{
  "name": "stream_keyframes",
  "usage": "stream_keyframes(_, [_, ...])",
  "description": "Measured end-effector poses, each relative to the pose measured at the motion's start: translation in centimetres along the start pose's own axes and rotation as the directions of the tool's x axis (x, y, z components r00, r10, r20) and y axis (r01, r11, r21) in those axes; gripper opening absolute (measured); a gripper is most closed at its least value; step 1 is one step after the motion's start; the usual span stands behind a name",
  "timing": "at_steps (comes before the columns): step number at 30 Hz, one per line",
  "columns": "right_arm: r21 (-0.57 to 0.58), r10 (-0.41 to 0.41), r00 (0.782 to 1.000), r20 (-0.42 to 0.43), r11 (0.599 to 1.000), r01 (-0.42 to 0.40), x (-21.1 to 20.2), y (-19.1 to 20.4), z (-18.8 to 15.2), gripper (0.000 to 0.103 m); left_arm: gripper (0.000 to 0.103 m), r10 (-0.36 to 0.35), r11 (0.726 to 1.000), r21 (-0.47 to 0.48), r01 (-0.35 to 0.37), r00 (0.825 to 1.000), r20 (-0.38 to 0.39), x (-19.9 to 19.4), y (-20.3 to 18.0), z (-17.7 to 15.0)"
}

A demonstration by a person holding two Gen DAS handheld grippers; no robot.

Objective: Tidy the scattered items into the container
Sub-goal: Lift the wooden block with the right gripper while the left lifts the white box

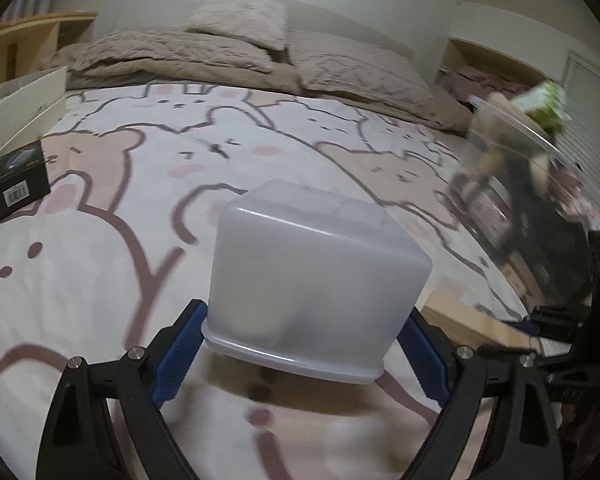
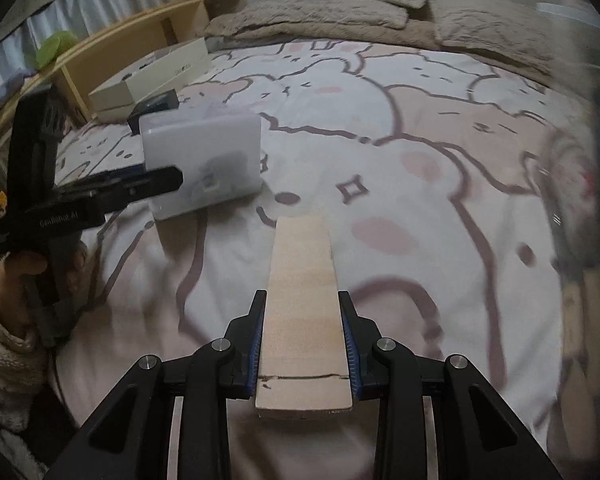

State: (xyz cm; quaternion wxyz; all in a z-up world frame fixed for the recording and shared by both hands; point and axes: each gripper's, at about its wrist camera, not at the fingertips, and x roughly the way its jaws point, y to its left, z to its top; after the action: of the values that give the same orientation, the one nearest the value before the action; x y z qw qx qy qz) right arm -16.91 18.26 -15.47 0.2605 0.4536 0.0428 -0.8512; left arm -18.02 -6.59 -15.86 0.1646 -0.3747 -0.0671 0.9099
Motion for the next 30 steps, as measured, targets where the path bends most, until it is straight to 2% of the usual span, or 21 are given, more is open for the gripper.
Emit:
stream_keyframes(7, [-0.018,-0.057,0.998,0.012,0.998,0.057,-1.9,-0.4,-3.1,0.034,0.093,-0.046,0.998,0.031,0.046,0.999,-0.012,-1.4,-2.9,-2.5])
stream_keyframes(12, [0.008,-0.055,0.998,0.019,0.998,0.055,-1.2,-0.9,-5.6,0.034,0.093,-0.101,0.995,-0.011,0.101,0.995,-0.024,-2.1,-3.4,-4.4])
stream_keyframes(20, [0.084,-0.011,0.992,0.123,0.996,0.001,-1.0,-1.9,-7.3,0.034,0.094,-0.057,0.998,0.006,0.057,0.998,0.010,-3.1,-4.1,-5.4])
stream_keyframes(23, [0.088,0.000,0.990,0.138,0.996,-0.012,-0.9,-2.1,-7.4,0.035,0.102,-0.014,0.999,0.040,0.013,1.000,0.025,-3.4,-4.6,-5.3])
stream_keyframes(27, [0.079,-0.001,0.989,0.149,0.997,-0.010,-1.1,-1.9,-7.7,0.035,0.103,0.028,0.996,0.087,-0.030,0.999,0.020,-3.3,-5.1,-5.4])
stream_keyframes(30, [0.081,0.006,0.988,0.156,0.996,-0.019,-1.1,-2.0,-7.9,0.035,0.103,0.030,0.993,0.111,-0.030,1.000,0.008,-3.1,-5.3,-5.4])
